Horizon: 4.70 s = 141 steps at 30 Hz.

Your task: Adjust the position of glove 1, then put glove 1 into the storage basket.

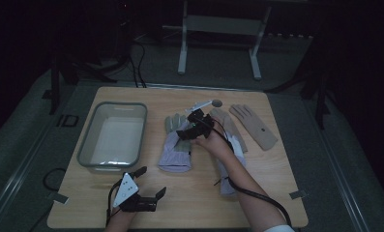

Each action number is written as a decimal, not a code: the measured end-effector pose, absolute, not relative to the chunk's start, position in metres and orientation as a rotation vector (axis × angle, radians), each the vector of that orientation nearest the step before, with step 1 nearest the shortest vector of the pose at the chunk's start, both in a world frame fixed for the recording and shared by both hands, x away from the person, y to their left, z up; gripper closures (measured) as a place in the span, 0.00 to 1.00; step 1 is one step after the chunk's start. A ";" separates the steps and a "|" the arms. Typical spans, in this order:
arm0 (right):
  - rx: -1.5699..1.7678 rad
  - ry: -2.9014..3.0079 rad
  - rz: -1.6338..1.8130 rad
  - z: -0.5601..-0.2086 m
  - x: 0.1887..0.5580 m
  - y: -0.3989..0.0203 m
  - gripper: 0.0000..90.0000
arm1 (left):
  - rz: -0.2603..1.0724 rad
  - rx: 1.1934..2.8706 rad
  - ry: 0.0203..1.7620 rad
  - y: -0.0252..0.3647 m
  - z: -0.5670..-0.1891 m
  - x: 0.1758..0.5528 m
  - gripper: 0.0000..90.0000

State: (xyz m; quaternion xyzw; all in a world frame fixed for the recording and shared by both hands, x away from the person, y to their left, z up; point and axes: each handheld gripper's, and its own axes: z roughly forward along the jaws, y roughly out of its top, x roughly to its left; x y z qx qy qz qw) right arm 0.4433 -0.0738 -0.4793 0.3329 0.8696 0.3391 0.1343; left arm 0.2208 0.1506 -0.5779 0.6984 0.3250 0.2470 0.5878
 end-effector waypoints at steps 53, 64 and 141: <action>1.074 2.516 1.072 -0.497 0.400 -0.068 0.89 | 0.562 1.628 0.763 0.151 -0.578 0.222 0.03; 1.054 2.494 1.095 -0.471 0.364 -0.099 0.89 | 0.575 1.615 0.763 0.150 -0.578 0.221 0.03; 1.177 2.457 0.971 -0.512 0.335 -0.258 0.40 | 0.563 1.622 0.773 0.151 -0.578 0.222 0.03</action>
